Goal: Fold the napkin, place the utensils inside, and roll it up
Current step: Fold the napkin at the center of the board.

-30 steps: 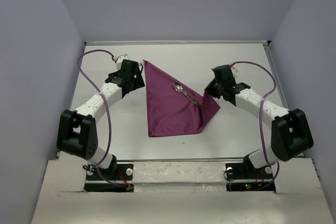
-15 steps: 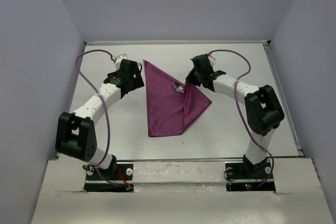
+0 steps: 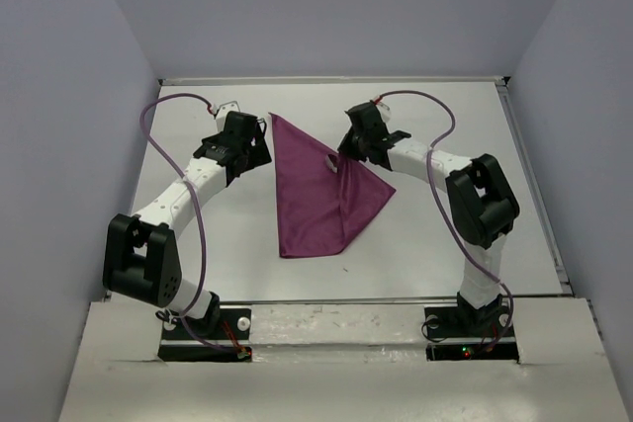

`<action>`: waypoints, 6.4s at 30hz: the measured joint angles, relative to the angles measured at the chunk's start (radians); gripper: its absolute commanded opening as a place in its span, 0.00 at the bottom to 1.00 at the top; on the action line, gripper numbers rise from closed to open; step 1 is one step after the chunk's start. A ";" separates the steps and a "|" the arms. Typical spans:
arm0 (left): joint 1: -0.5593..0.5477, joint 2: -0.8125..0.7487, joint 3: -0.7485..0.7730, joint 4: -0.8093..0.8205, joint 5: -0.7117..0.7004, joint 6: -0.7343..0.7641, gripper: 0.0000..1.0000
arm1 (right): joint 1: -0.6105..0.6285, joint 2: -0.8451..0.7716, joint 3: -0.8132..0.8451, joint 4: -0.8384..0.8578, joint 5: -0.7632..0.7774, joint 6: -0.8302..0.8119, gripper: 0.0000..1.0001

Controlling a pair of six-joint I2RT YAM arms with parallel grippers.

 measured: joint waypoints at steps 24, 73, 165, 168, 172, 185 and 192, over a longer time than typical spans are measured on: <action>0.000 -0.005 -0.008 -0.007 0.013 0.000 0.99 | 0.023 0.072 0.101 -0.010 -0.003 -0.036 0.51; 0.103 1.054 1.148 -0.151 0.169 -0.125 0.45 | 0.030 -0.514 -0.190 -0.391 0.407 -0.263 0.59; -0.518 0.514 0.662 -0.107 0.026 -0.251 0.00 | 0.030 -0.739 -0.414 -0.415 0.470 -0.224 0.61; -0.523 0.543 0.664 -0.108 0.029 -0.252 0.00 | 0.029 -0.754 -0.418 -0.415 0.474 -0.218 0.61; -0.529 0.575 0.664 -0.112 0.031 -0.254 0.00 | 0.029 -0.766 -0.427 -0.415 0.476 -0.214 0.62; -0.532 0.652 0.719 -0.115 0.047 -0.259 0.00 | 0.023 -0.770 -0.430 -0.416 0.477 -0.214 0.64; -0.533 0.655 0.721 -0.114 0.069 -0.258 0.02 | 0.015 -0.773 -0.430 -0.417 0.487 -0.214 0.64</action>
